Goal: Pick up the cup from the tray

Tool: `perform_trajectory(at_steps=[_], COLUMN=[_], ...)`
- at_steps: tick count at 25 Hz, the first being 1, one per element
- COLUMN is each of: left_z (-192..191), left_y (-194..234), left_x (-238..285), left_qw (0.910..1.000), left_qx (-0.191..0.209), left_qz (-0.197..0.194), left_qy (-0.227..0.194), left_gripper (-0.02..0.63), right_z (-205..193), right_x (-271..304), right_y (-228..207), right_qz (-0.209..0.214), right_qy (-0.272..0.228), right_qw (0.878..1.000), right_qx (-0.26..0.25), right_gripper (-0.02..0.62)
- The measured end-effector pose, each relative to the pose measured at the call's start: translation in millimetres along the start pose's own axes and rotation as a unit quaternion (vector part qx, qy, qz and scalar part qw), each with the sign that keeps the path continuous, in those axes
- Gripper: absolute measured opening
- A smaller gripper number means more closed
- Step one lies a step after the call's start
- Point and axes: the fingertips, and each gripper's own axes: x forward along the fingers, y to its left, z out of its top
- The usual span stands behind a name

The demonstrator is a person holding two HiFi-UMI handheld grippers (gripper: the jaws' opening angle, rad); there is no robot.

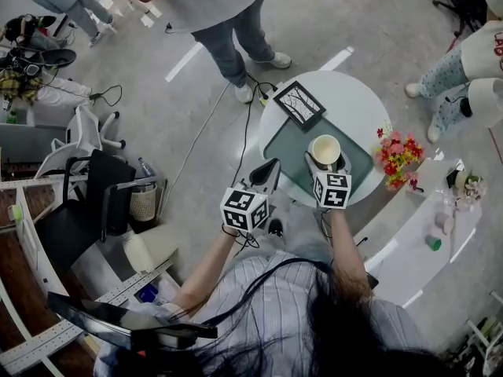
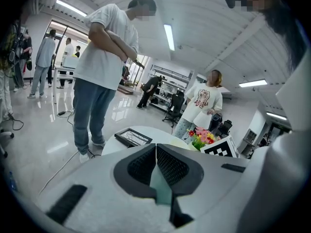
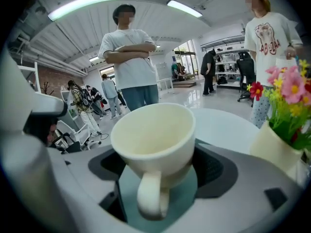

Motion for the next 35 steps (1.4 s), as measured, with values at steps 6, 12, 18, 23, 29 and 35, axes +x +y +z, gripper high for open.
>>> perform_trajectory(at_steps=[6,12,18,23,29,35], left_z=[2,1,-2,-4,-10,-29], left_y=[-6,-21,-27,-28,-32,-40], left_x=[-14,-28,-53,-83,-124,-158], left_qw=[0.9999,0.9995,0.9989,0.9975,0.9962,0.9960], left_qx=[0.001,0.008,0.028,0.028,0.025,0.023], left_qz=[-0.005,-0.016,-0.013,-0.009,-0.007,-0.021], left_qy=[-0.015,-0.027,-0.036,-0.064,-0.083,-0.084], left_gripper=[0.015,0.015,0.015,0.015,0.015,0.015], right_z=[21,35,46,42,31,15], right_x=[-39,-73,-103,-128,-160,-192], right_y=[11,29,53,78,114,142], right_qz=[0.012,0.030,0.041,0.047,0.053,0.042], right_qy=[-0.013,-0.024,-0.048,-0.059,-0.065,-0.068], right_qw=[1.000,0.999,0.998,0.997,0.996,0.997], right_qx=[0.003,0.017,0.020,0.013,0.008,0.005], right_gripper=[0.402,0.402,0.402,0.402,0.402,0.402])
